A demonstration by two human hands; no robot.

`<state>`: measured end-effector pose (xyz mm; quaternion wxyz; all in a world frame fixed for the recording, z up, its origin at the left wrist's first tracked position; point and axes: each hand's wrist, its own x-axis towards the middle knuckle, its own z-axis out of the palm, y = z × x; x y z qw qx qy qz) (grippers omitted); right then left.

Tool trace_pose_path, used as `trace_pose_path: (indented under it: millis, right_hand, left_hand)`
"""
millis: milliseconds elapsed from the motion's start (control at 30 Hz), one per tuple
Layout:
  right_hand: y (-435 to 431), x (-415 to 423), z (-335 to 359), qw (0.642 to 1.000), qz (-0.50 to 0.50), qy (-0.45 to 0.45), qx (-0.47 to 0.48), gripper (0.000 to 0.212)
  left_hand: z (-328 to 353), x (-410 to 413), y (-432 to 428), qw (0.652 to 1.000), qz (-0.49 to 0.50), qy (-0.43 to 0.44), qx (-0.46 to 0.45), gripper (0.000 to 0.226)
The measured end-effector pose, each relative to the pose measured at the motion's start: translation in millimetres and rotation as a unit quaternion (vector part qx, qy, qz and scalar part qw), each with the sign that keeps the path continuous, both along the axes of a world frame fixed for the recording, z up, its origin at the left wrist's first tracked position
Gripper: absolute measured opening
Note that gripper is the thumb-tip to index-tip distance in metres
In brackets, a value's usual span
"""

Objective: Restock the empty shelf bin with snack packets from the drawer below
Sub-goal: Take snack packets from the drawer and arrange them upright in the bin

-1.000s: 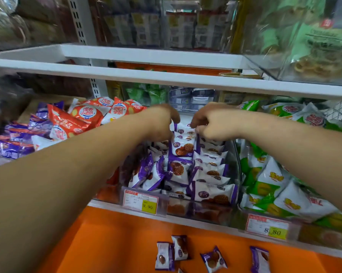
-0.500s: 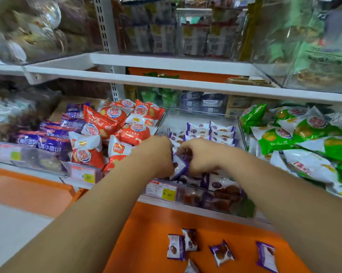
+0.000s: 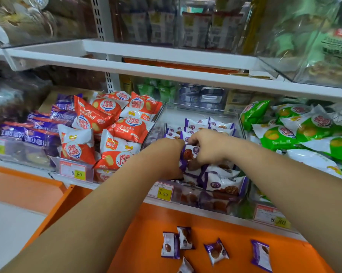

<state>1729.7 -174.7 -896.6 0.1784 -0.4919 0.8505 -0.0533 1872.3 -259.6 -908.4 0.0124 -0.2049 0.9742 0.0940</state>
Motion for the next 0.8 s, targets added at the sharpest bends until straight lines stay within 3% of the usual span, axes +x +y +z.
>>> trace_pose_path:
  millis: [100,200,300,433,533,633,800]
  right_hand:
    - [12.1,-2.8,11.7,0.994,-0.055,-0.057,-0.076,0.038]
    - [28.7,-2.0,26.3,0.965,-0.104,-0.114,-0.21,0.038]
    - [43.5,-0.3,33.2,0.921,-0.155,-0.186,-0.304,0.049]
    - [56.0,-0.6,31.8,0.857,-0.222,-0.272,-0.378,0.076]
    - [60.2,0.4,30.7,0.866,-0.211,-0.258,-0.372,0.058]
    - [64.3,-5.1,32.8,0.88,-0.21,-0.24,-0.352,0.043]
    - [65.1,-7.5,32.0,0.882,-0.206,-0.239,-0.35,0.077]
  left_hand:
    - [5.6,1.8,-2.2,0.999,0.016,0.036,0.037,0.04]
    - [15.0,4.8,-3.9,0.994,0.039,0.086,0.045,0.024]
    - [23.8,6.9,-1.5,0.982,0.061,0.164,0.067,0.048]
    - [36.4,8.1,-3.9,0.932,0.096,0.297,0.184,0.048]
    - [36.2,6.4,-7.9,0.872,0.111,0.375,0.295,0.036]
    - [36.4,5.6,-6.6,0.813,0.135,0.399,0.401,0.031]
    - [37.9,6.8,1.8,0.768,0.135,0.382,0.495,0.04]
